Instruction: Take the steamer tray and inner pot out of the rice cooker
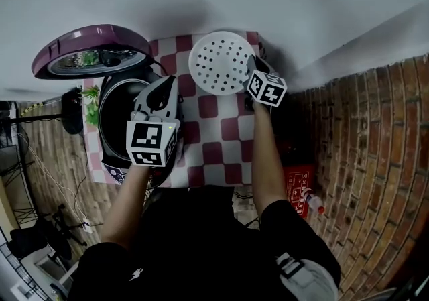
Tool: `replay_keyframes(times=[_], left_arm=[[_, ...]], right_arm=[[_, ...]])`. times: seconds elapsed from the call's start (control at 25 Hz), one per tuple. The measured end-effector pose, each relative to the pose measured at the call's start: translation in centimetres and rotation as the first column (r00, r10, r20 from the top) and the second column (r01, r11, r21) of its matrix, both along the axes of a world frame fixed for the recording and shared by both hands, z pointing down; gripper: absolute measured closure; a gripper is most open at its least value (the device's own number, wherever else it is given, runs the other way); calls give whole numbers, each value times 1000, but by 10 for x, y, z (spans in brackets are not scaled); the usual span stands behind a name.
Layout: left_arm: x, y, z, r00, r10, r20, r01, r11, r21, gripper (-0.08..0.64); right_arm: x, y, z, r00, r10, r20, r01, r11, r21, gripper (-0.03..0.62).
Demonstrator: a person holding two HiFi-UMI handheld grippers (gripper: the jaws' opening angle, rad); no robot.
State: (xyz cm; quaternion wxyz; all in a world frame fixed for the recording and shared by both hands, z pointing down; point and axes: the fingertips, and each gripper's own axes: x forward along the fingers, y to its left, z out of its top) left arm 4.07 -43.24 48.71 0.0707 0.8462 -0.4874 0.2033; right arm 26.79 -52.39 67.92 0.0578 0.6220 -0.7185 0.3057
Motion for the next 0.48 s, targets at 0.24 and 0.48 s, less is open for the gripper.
replay_keyframes(times=[0.24, 0.48], left_arm=[[0, -4, 11, 1000, -18, 24, 18, 999, -27, 557], [-3, -3, 19, 998, -26, 59, 29, 998, -51, 557]], right_arm=[[-1, -9, 20, 1000, 4, -3, -4, 1000, -29, 568], [-4, -13, 30, 999, -5, -38, 3, 999, -54, 565]])
